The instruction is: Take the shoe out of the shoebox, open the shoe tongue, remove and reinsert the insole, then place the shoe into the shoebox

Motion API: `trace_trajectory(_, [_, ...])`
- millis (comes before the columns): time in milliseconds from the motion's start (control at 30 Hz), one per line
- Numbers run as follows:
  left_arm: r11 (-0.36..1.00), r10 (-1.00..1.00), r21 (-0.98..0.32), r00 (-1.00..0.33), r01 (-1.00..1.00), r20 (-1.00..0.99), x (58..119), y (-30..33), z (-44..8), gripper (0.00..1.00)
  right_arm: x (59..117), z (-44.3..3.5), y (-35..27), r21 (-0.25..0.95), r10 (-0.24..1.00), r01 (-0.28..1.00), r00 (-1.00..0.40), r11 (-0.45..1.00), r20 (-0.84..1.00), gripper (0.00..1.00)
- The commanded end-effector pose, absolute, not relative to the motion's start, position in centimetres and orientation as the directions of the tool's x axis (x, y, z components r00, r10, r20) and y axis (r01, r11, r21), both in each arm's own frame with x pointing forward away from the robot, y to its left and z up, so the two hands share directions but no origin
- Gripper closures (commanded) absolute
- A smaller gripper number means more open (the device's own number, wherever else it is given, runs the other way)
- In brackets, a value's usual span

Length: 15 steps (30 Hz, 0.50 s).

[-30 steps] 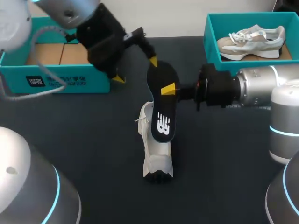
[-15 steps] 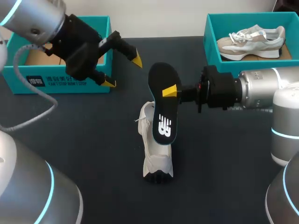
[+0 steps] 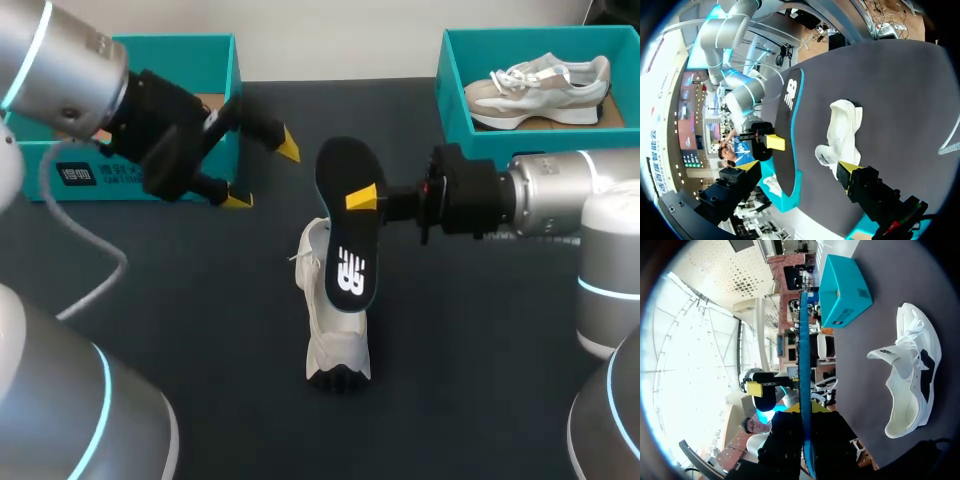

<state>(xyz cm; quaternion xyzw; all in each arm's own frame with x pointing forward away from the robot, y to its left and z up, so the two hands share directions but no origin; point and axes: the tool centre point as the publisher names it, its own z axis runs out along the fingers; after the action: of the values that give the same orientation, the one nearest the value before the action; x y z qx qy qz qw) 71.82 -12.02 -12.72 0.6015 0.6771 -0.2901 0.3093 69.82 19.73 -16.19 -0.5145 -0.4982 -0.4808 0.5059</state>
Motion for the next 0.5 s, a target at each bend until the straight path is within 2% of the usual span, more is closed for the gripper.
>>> trace_trajectory(33, [0.122,0.356,-0.038,-0.079,0.992,-0.931,71.3,-11.8,-14.2,0.00,69.7,-16.2,20.4,-0.045,0.023,0.999,0.045,0.005,0.999,1.00])
trace_trajectory(200, [0.138,0.294,-0.044,-0.083,0.989,-0.952,71.7,-11.9,-15.0,0.00,69.5,-16.1,20.9,-0.043,0.017,0.999,0.043,0.004,0.999,1.00])
trace_trajectory(500, [0.146,0.171,0.028,0.003,0.989,-0.985,72.3,-12.6,-15.8,0.00,68.9,-16.1,22.0,-0.053,-0.002,0.999,0.053,0.001,0.999,1.00])
